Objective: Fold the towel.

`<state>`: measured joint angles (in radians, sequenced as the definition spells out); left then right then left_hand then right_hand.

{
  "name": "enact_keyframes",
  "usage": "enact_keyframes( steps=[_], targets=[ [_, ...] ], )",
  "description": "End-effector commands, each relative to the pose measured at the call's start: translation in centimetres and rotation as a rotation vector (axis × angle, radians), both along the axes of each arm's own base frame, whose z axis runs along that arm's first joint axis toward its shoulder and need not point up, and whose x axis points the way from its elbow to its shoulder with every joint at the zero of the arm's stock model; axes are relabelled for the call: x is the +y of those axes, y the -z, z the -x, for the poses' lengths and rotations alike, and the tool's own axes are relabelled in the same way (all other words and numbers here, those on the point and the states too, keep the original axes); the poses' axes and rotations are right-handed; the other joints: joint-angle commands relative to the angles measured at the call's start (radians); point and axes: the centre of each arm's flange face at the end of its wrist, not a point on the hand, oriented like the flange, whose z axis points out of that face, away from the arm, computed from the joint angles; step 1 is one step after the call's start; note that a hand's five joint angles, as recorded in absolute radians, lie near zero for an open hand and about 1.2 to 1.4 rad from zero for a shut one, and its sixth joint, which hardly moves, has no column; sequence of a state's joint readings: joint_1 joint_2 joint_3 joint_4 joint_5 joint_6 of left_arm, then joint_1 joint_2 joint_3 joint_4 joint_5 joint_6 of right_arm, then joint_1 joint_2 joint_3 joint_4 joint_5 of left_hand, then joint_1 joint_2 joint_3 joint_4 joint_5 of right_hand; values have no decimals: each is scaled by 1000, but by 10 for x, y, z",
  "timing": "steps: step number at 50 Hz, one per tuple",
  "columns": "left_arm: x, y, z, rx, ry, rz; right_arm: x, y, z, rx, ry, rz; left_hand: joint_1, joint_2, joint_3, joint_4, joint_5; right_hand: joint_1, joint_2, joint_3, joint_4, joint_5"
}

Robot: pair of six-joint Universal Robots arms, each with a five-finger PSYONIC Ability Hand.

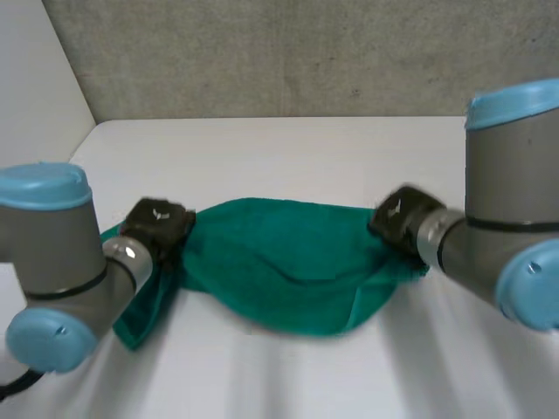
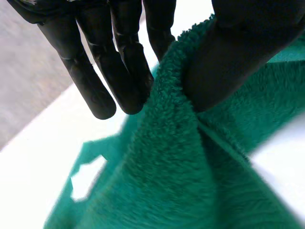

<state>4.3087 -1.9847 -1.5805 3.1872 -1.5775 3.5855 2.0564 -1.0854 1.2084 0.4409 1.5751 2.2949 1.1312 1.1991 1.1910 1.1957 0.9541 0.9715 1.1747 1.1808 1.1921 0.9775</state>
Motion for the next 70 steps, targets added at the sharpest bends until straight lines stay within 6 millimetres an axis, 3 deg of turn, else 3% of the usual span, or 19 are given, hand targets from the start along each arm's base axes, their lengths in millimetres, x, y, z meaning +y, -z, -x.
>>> enact_keyframes(
  steps=[1,2,6,9,11,14,17,19,20,23,24,27,31,37,42,47,52,62,70],
  targets=[
    [-61,-92,23,156,-7,372,-69,-97,-21,-406,100,444,265,197,205,201,268,425,222,215,204,244],
    [-70,-127,25,214,-13,484,-74,-113,-21,-467,107,500,265,197,205,201,268,425,222,215,204,244],
    [-73,-210,20,361,-24,776,-77,-191,-5,-742,110,770,265,197,205,201,268,425,222,215,204,244],
    [-67,-241,16,475,-14,894,-65,-234,17,-858,101,925,265,197,205,201,268,425,222,215,204,244],
    [-66,-243,14,496,-10,901,-60,-238,22,-860,91,945,265,197,205,201,268,425,222,215,204,244],
    [-66,-230,11,495,-14,849,-56,-222,22,-824,70,881,265,197,205,201,268,425,222,215,204,244],
    [-68,-179,3,419,-25,675,-56,-184,18,-761,55,739,265,197,205,201,268,425,222,215,204,244],
    [-66,-160,2,396,-24,604,-56,-174,17,-747,53,707,265,197,205,201,268,425,222,215,204,244],
    [-64,-150,1,382,-23,566,-54,-147,16,-700,53,607,265,197,205,201,268,425,222,215,204,244],
    [-58,-115,-2,338,-22,439,-53,-137,17,-685,56,573,265,197,205,201,268,425,222,215,204,244],
    [-53,-99,-3,317,-18,380,-49,-104,22,-632,85,458,265,197,205,201,268,425,222,215,204,244],
    [-44,-75,-3,287,2,290,-48,-80,29,-594,122,372,265,197,205,201,268,425,222,215,204,244],
    [-38,-33,-3,254,39,159,-54,-20,40,-520,194,205,265,197,205,201,268,425,222,215,204,244],
    [-34,20,3,209,62,11,-55,29,40,-465,230,76,125,57,65,61,128,425,222,215,204,244],
    [-30,31,4,196,60,-26,-57,42,48,-452,260,46,-433,-500,-492,-497,-430,425,222,215,204,244],
    [-24,28,-1,190,49,-49,-59,47,59,-470,306,27,-612,-680,-672,-676,-609,425,222,215,204,244],
    [-6,7,-6,202,46,-47,-64,45,70,-504,346,50,-879,-947,-939,-944,-877,425,222,215,204,244],
    [28,-9,-26,237,-92,-40,-78,43,102,-519,443,93,-891,-959,-951,-956,-889,425,222,215,204,244],
    [51,6,-28,249,-188,-115,-87,42,125,-513,495,103,-844,-912,-904,-909,-842,425,222,215,204,244]
  ],
)
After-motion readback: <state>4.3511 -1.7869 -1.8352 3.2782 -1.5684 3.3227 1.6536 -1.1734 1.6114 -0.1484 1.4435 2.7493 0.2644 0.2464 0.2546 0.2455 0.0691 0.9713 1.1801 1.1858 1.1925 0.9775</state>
